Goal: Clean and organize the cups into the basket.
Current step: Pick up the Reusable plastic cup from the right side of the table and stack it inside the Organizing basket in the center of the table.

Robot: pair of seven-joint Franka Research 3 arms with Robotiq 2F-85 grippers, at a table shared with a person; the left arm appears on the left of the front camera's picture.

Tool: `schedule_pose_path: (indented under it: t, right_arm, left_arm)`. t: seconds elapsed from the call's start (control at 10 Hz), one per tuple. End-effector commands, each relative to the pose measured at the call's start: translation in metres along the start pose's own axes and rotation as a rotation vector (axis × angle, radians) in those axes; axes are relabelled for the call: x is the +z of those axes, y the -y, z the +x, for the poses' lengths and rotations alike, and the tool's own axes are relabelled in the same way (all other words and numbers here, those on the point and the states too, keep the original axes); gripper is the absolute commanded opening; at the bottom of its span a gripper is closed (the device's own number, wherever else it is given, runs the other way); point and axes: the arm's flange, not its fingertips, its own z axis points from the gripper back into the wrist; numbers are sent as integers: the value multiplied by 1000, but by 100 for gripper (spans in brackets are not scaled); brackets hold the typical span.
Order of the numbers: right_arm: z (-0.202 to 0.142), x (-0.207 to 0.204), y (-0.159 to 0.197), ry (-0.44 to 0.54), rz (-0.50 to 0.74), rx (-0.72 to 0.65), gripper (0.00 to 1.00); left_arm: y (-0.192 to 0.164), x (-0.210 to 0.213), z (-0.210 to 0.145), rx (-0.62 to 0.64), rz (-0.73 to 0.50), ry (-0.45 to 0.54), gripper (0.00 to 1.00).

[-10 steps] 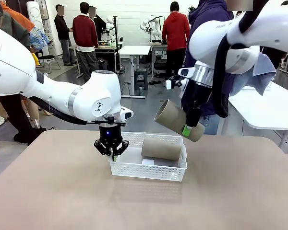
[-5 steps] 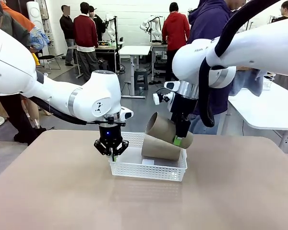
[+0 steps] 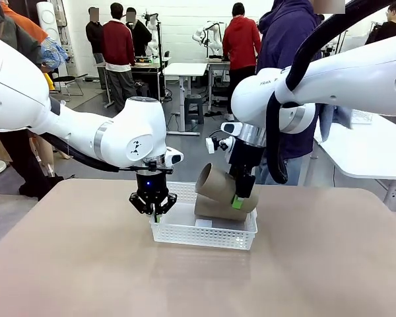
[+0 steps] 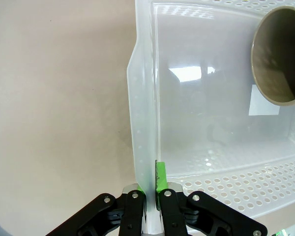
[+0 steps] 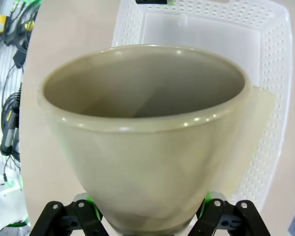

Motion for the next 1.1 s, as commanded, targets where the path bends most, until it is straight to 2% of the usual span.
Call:
schedule_pose_path:
  t: [0.0,1.0]
  right_arm:
    - [-2,-8,-2,41,24,15,81]
    - [-15,-57,14,107,63,33,81]
  left_arm:
    - [-1,2,1,0,-2,6,0]
    - [-1,2,1,0,-2,6,0]
